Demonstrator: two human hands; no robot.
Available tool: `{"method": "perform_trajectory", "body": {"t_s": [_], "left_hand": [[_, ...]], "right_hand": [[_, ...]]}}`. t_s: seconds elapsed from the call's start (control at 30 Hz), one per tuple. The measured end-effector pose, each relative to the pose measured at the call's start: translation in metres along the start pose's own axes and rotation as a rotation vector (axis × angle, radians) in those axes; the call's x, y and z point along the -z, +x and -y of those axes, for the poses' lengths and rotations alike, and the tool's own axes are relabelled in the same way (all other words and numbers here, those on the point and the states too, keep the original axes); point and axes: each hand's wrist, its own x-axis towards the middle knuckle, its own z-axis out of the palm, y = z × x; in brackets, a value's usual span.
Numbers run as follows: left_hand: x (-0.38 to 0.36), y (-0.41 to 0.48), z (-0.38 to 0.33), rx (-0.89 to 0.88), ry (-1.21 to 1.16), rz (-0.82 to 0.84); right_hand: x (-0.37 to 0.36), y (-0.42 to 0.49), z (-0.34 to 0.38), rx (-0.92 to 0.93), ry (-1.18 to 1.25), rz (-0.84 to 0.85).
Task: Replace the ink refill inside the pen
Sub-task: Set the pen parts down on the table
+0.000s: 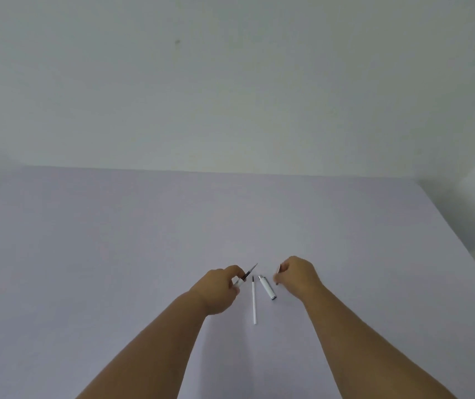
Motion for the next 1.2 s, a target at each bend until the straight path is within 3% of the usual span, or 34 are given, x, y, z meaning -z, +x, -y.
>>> {"method": "perform_trajectory", "body": {"t_s": [0.13, 0.27, 0.67, 0.8, 0.9, 1.0, 1.13, 1.2], "left_hand": [[-0.011, 0.005, 0.005, 0.011, -0.013, 0.032], [-0.016, 0.010, 0.009, 0.012, -0.008, 0.042], [-0.017, 0.015, 0.007, 0.011, -0.007, 0.050], [-0.016, 0.016, 0.004, 0.005, -0.022, 0.031], [-0.016, 0.020, -0.003, 0.011, -0.079, 0.011], [-0.016, 0.022, -0.009, 0.023, -0.171, -0.001], [-0.016, 0.022, -0.010, 0.032, -0.189, -0.013], [-0.016, 0.021, -0.007, 0.043, -0.181, -0.012]], "right_hand": [[-0.019, 0.005, -0.011, 0.037, -0.210, -0.010], [-0.028, 0.006, -0.019, 0.025, -0.150, -0.074], [-0.025, 0.004, -0.022, 0.010, -0.058, -0.039], [-0.017, 0.003, -0.015, -0.006, 0.277, -0.035], [-0.013, -0.003, -0.006, -0.048, 0.672, 0.191], [-0.013, -0.004, 0.000, -0.045, 0.719, 0.266], [-0.007, 0.005, 0.004, -0.164, 0.957, 0.071], [-0.001, 0.011, -0.003, -0.218, 0.908, -0.082]]}}
